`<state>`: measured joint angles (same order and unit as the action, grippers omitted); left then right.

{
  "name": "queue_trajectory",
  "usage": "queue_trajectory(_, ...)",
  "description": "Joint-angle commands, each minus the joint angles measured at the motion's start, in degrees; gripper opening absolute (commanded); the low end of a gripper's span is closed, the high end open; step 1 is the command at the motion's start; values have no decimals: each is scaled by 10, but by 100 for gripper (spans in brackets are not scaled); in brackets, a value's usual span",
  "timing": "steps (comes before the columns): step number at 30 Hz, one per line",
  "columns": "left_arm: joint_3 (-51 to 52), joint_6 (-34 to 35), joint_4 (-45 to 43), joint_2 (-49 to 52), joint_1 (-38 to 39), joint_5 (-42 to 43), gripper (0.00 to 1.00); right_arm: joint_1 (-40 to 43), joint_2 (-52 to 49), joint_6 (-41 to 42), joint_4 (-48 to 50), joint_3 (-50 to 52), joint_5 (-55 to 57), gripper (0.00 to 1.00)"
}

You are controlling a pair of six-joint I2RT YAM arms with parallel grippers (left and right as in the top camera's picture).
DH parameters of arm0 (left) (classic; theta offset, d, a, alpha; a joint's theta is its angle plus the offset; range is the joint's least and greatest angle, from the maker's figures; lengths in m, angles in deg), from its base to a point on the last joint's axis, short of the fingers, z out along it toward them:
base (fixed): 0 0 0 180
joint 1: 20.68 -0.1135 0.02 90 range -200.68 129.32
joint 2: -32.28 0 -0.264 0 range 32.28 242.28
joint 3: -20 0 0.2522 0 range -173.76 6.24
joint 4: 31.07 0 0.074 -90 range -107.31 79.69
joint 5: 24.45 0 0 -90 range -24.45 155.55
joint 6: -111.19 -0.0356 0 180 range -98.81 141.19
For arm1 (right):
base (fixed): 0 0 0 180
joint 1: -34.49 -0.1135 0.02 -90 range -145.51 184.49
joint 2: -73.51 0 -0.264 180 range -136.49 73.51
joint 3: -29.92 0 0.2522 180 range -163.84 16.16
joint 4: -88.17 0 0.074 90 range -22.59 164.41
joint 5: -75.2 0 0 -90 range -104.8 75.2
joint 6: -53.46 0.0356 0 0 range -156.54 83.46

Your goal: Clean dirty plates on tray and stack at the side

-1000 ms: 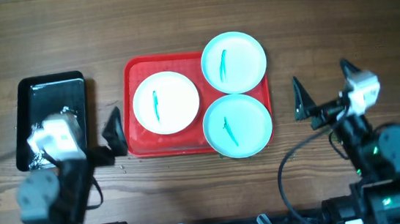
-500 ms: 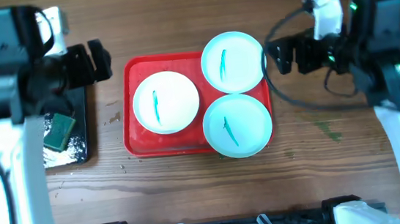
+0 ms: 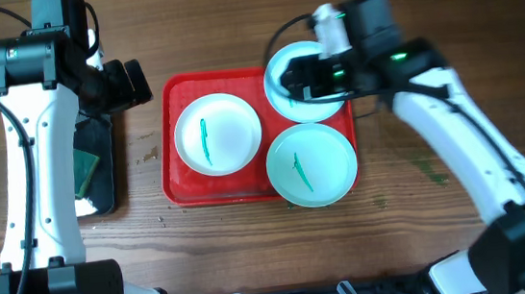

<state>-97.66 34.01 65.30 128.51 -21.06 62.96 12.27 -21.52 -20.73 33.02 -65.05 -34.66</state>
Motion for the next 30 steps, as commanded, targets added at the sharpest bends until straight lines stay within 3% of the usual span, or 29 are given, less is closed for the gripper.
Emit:
queue_trajectory(1, -10, 9, -9, 2, -2, -33, 100, -43, -56, 69, 18, -21, 51, 72)
queue_trajectory(3, -10, 28, -11, 2, -21, -34, 99, -57, -95, 77, 28, -28, 51, 66)
queue_trajectory(7, -9, 74, -11, 3, -92, -46, 83, -76, -152, 101, 44, -42, 63, 55)
queue_trajectory(12, 4, 52, -12, 3, -163, -46, 81, -87, -196, 129, 69, -43, 87, 47)
queue_trajectory(20, 90, 39, -61, 5, -194, -46, 81, -98, -237, 129, 96, -43, 75, 42)
queue_trajectory(30, 194, 21, -126, 5, -194, -46, 77, -114, -277, 153, 97, -43, 87, 18)
